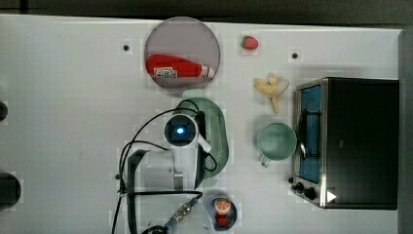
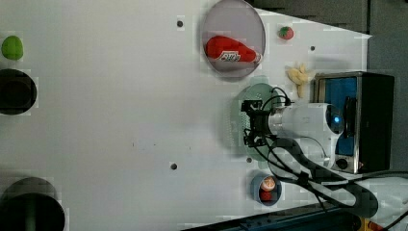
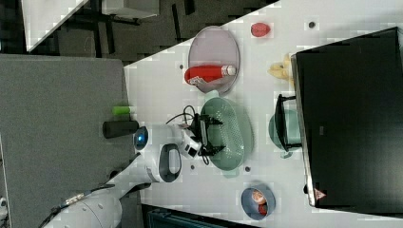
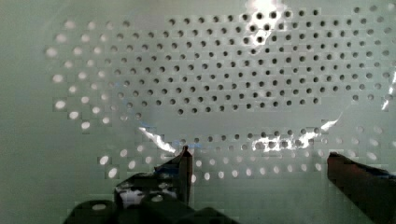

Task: Drag strainer right to left.

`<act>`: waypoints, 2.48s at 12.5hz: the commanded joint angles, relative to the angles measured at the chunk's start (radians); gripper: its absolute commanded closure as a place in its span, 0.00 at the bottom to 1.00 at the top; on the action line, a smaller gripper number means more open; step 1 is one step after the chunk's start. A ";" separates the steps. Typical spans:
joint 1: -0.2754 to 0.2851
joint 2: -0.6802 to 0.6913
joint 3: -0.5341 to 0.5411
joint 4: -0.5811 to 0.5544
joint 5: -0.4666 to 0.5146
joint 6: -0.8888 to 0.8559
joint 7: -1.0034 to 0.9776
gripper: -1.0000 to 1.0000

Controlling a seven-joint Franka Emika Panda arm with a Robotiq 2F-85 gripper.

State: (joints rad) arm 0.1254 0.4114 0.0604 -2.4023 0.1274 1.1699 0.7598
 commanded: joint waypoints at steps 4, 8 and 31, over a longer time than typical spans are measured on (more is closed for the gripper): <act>0.186 -0.015 0.033 0.049 0.006 -0.028 0.312 0.00; 0.252 0.037 0.034 0.123 0.010 -0.036 0.352 0.00; 0.500 0.258 0.035 0.514 0.106 -0.134 0.529 0.00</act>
State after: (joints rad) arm 0.6392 0.6743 0.0959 -1.9004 0.2383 1.0430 1.2529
